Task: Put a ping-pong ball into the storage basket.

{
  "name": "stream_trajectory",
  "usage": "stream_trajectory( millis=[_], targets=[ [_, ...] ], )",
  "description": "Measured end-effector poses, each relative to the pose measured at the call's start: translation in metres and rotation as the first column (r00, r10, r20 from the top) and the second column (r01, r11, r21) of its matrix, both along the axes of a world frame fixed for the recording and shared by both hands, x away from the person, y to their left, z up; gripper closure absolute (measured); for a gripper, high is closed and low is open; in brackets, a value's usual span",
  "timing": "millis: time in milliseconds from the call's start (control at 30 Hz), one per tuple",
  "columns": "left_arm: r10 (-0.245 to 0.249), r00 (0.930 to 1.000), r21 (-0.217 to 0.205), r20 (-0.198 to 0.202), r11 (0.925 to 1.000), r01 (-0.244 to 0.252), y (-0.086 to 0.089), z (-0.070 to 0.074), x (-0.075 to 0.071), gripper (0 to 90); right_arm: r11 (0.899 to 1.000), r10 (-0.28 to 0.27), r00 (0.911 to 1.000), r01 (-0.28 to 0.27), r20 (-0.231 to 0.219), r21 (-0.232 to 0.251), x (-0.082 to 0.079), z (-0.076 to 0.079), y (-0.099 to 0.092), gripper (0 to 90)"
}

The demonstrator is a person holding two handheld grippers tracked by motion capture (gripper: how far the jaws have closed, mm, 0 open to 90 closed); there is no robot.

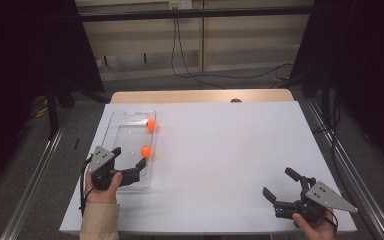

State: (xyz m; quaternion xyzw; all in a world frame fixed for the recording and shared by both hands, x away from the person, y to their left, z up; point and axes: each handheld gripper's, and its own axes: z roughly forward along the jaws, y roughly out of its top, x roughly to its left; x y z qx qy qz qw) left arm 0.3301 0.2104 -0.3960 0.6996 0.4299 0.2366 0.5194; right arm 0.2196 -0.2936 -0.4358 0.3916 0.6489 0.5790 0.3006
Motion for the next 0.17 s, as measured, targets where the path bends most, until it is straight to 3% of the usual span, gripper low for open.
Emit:
stream_trajectory(
  millis=[167],
  targets=[
    [0.003, 1.0, 0.007, 0.006, 1.0, -0.003, 0.002, -0.0039, -0.0018, 4.1, 1.0, -0.001, 1.0, 0.001, 0.0, -0.001, 0.0004, -0.0001, -0.0003, 2.9]
  ],
)
